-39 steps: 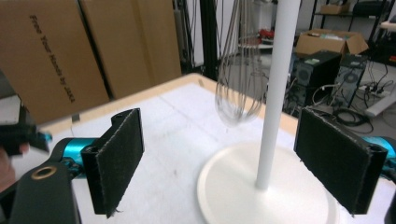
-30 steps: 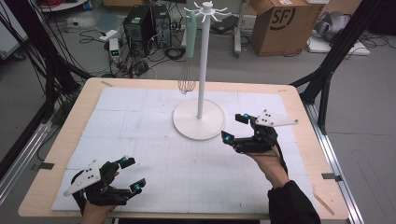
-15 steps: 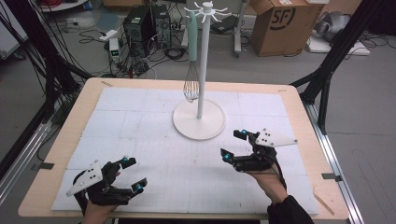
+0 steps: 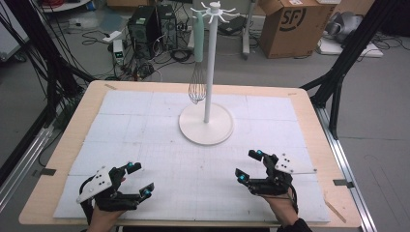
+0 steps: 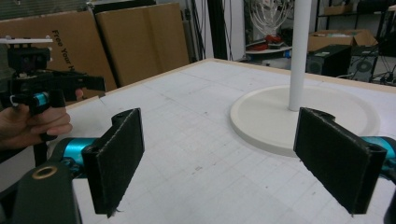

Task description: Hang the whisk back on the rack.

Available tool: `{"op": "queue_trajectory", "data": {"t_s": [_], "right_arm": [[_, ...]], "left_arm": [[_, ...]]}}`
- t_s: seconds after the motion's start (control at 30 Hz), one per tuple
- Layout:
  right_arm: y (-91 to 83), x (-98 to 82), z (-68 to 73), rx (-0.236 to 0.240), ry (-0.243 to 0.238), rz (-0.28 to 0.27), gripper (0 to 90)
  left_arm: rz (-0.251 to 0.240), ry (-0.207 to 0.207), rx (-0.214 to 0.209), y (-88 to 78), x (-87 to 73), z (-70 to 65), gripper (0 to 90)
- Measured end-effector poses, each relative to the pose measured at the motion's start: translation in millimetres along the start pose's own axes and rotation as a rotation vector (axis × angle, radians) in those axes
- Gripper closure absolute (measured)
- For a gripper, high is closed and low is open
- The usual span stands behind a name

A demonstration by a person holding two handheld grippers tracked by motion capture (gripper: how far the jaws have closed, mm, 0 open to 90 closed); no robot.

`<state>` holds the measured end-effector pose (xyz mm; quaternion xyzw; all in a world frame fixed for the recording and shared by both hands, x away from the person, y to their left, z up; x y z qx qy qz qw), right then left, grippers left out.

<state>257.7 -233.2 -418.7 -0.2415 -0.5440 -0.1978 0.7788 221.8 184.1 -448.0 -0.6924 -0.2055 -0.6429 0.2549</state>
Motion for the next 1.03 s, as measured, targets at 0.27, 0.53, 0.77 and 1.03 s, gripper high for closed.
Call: {"op": "queue_trajectory", "data": {"t_s": [0.27, 0.53, 0.77, 1.03], "right_arm": [[2.4, -13.2, 7.2, -0.02, -0.043, 0.032, 15.1], [0.6, -23.2, 9.6, -0.03, -0.027, 0.031, 15.1], [-1.1, -23.2, 6.0, -0.047, -0.018, 0.011, 15.1], [-2.1, -22.6, 5.8, -0.055, -0.006, -0.004, 15.1]], "left_arm": [[-0.009, -0.002, 0.035, -2.7, 0.1, 5.6, 16.6], [-0.004, -0.015, 0.034, -2.6, -0.1, 7.2, 16.3], [0.009, -0.014, 0.032, -1.0, -0.9, 6.9, 16.3], [0.01, -0.021, 0.032, -1.6, -1.1, 7.8, 16.3]]}}
Point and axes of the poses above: each handheld gripper's, and its own axes: y roughly forward along the jaws, x roughly out of its top, z roughly to its left, the point moved 3 cm from there along y, roughly forward along the jaws, and after that the axes turned 7 degrees about y, right-handed, at the moved point
